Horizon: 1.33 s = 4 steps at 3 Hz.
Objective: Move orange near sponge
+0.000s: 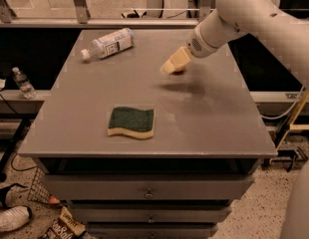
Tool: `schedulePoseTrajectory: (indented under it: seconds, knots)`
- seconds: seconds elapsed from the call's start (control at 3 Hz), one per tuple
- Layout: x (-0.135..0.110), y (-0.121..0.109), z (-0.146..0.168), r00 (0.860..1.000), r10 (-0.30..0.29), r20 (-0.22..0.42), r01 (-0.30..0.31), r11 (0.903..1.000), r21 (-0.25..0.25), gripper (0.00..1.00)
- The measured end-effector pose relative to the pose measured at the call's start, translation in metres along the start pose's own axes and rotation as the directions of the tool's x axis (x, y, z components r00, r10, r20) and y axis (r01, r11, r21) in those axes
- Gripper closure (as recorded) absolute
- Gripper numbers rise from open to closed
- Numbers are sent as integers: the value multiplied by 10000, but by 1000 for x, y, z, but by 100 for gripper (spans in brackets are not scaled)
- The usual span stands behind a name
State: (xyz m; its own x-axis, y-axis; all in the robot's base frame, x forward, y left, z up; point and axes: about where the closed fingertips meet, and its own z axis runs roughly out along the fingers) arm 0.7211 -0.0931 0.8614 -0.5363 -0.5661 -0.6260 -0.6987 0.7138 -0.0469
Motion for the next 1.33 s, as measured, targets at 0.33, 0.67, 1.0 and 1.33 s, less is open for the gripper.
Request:
schedulePoseTrajectory:
  seconds: [0.33,0.67,1.0,1.33]
  knots:
    - [-6,3,14,9997,-168,-158,165,9996,-211,0]
    - [-10,6,23,9989,-327,-327,316,9990,-327,19]
    - [-8,7,26,9982,-335,-506,317,9989,-358,41]
    - [-4,9,23,9970,-228,-739,204,9992,-340,65]
